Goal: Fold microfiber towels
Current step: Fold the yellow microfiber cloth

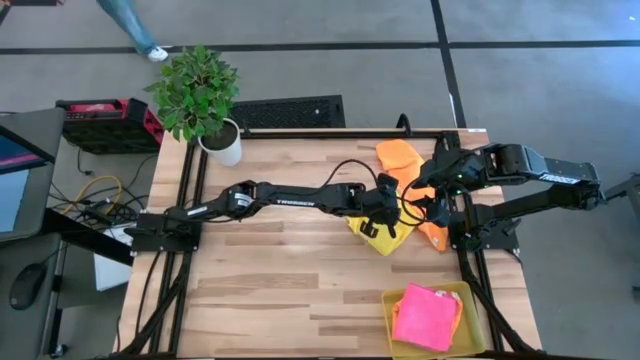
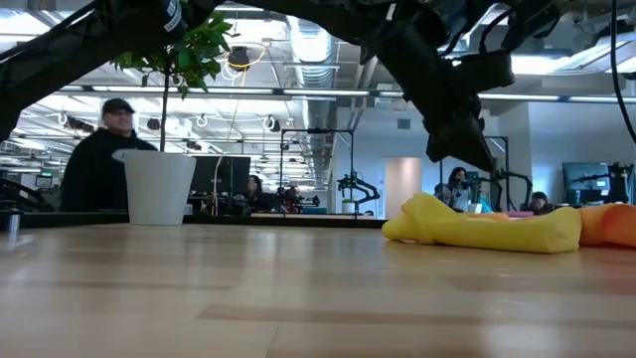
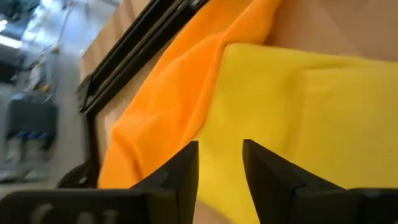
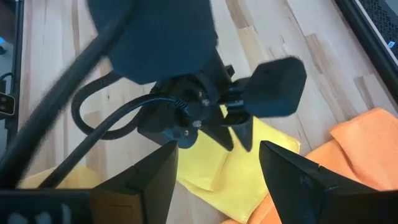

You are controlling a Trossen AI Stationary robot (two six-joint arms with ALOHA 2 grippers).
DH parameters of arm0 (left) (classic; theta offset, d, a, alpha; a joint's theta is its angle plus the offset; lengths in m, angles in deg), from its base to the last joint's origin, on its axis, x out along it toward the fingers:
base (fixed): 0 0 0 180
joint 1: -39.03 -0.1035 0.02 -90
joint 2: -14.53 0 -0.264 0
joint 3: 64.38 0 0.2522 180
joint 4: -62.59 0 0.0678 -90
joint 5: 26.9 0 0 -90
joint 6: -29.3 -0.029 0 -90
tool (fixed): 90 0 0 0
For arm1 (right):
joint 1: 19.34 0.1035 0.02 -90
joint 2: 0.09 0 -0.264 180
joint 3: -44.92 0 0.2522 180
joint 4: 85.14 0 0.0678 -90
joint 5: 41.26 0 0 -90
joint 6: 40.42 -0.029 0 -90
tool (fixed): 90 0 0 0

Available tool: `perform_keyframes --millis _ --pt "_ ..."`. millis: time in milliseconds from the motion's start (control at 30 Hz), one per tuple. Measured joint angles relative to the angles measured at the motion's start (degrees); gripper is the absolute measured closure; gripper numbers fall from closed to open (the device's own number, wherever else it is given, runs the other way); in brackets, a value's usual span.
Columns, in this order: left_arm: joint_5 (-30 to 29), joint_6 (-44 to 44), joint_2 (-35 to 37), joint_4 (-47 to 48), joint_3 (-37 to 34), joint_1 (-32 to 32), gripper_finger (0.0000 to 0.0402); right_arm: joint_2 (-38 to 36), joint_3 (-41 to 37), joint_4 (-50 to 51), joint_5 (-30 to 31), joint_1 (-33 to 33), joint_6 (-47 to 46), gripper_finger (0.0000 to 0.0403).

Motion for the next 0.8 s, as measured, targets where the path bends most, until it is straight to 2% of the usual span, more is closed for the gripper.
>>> perform_keyframes --millis 100,200,400,567,700,800 --pt "-4.51 3.33 0.55 0.19 0.77 0.38 0.0282 0.0 0.0 0.08 -0.02 0.02 0.0 0.0154" --pt "-5.58 10.76 2.38 2.51 0.75 0.48 0.0285 0.0 0.0 0.19 -0.02 0.02 0.02 0.0154" --pt "-2.5 23.35 8.11 13.54 0.71 -0.41 0.0286 0.0 0.0 2.44 -0.6 0.09 0.08 0.0154" --pt "-0.66 29.96 12.11 22.24 0.71 -0.95 0.0286 -0.01 -0.55 4.65 -0.69 0.09 -1.34 0.0154" --pt "-0.7 33.32 14.86 27.28 0.71 -0.32 0.0286 0.09 -5.44 3.91 -2.37 0.77 -4.65 0.0154" --pt "-1.31 36.01 16.63 29.87 0.66 0.49 0.0286 0.08 -11.39 -1.6 -6.2 1.56 -7.41 0.0154"
